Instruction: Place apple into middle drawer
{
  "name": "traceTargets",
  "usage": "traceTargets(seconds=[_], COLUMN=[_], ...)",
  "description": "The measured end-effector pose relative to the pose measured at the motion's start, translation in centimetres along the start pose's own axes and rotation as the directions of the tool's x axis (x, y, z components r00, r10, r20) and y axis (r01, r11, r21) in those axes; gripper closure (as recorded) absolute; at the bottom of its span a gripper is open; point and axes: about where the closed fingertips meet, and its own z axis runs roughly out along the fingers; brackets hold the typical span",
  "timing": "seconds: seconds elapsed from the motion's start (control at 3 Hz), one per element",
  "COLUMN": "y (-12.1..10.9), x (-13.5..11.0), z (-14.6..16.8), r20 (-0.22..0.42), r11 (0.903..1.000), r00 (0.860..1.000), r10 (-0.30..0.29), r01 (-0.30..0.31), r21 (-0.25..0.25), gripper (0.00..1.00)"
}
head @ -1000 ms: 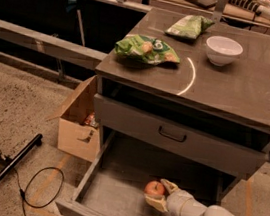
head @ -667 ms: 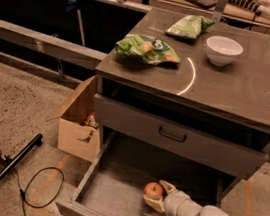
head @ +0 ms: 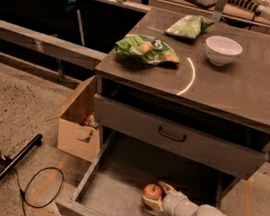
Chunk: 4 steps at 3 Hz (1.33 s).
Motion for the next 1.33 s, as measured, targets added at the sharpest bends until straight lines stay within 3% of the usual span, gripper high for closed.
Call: traceTargets(seconds=[0.67, 1.0, 1.33], y=[-1.4, -2.8, -4.3], x=[-0.4, -1.1, -1.6], z=[-1.3, -3.8, -8.7], r20=[-0.005, -0.013, -0.038], r11=[0.9997, 0.9987, 0.9978], r00=[1.0, 1.0, 0.999], r10=[-0.004, -0.008, 0.002], r01=[0.004, 0.008, 0.001], r21=[0.023, 0.05, 0.067], gripper=[0.13, 0.0, 0.0])
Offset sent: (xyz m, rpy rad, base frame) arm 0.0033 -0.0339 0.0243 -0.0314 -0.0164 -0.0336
